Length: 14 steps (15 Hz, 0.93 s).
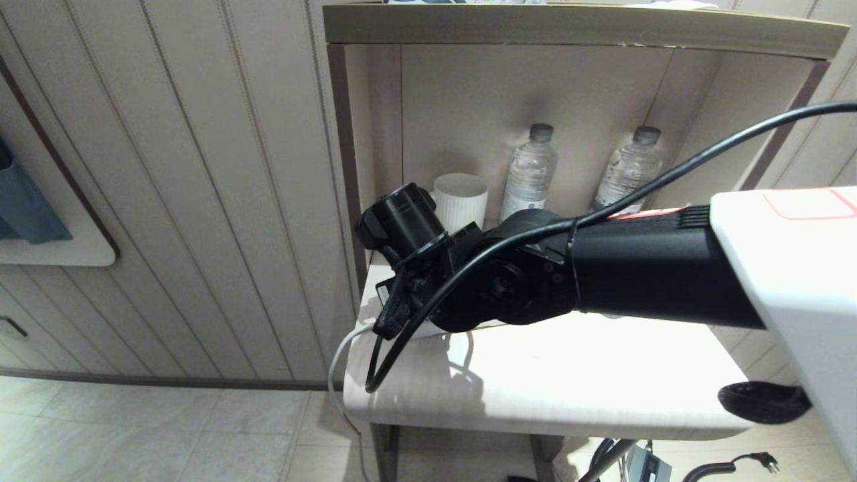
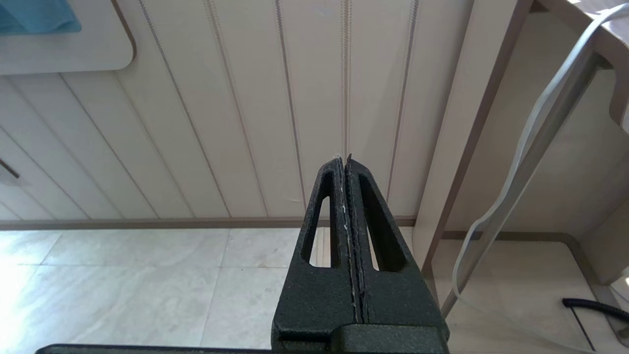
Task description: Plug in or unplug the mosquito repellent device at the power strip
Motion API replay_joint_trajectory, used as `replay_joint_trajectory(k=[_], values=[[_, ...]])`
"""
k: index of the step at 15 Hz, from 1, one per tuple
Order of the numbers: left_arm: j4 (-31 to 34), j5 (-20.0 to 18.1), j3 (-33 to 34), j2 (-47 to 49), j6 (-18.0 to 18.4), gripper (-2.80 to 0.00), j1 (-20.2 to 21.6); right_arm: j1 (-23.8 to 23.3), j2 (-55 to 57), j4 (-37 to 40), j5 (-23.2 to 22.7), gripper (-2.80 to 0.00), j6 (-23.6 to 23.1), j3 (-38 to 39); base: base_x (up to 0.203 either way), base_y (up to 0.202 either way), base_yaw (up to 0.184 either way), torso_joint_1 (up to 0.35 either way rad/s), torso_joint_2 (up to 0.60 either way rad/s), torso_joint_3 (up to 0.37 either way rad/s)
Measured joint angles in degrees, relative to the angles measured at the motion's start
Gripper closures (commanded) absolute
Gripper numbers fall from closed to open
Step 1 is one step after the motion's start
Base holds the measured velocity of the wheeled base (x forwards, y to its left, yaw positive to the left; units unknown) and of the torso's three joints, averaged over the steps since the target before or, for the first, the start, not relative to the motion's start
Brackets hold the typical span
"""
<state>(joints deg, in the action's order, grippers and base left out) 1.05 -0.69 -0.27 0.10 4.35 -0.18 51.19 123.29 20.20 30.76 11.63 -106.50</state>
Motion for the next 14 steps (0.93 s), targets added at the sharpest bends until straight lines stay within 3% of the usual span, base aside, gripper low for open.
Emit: replay_joint_trajectory(k=[14], values=[[0.0,0.0,0.0,0.0,0.0,0.0,0.0,0.0,-5.2,-0.5,-0.7,0.0,1.0,8.3,0.0,0.0,0.0,0.0,0.0,0.0]])
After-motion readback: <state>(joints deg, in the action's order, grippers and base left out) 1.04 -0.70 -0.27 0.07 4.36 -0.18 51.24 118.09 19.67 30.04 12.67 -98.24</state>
